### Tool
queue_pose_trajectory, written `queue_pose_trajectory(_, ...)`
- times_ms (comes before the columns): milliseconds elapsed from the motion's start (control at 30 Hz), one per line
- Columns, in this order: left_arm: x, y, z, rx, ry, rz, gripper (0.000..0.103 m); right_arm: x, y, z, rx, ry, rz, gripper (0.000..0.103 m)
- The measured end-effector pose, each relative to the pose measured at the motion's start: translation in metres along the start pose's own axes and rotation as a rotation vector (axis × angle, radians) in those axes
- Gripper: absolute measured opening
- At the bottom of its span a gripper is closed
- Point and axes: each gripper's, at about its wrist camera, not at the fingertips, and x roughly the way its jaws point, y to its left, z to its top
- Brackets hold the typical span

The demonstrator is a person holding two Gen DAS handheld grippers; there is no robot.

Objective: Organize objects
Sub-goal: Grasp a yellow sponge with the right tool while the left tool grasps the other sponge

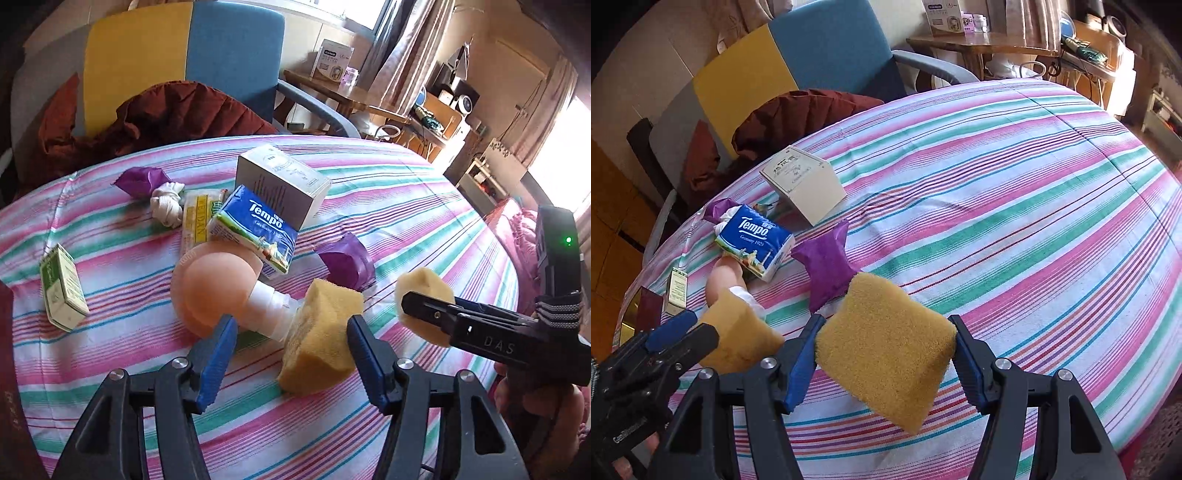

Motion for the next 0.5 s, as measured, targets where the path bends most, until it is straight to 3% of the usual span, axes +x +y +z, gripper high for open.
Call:
queue_pose_trajectory(167, -0.019, 0.011, -0.030, 0.001, -0.012, -0.017, 0.074, 0.001, 0.004, -0.001, -0.008, -0.007, 0.012, 0.066)
queue_pose_trajectory(367, -0.039, 0.028, -0.075, -0.020, 0.000, 0.017, 0.072, -0.001, 0.007, -0.002, -0.016, -0.011, 0.020, 0.067)
queue_pose_trajectory(500, -0.060, 0.035, -0.091, -0.048, -0.104, -0.028, 0.072, 0.000, 0.008, -0.004, -0.016, -0.006, 0.025, 0.067)
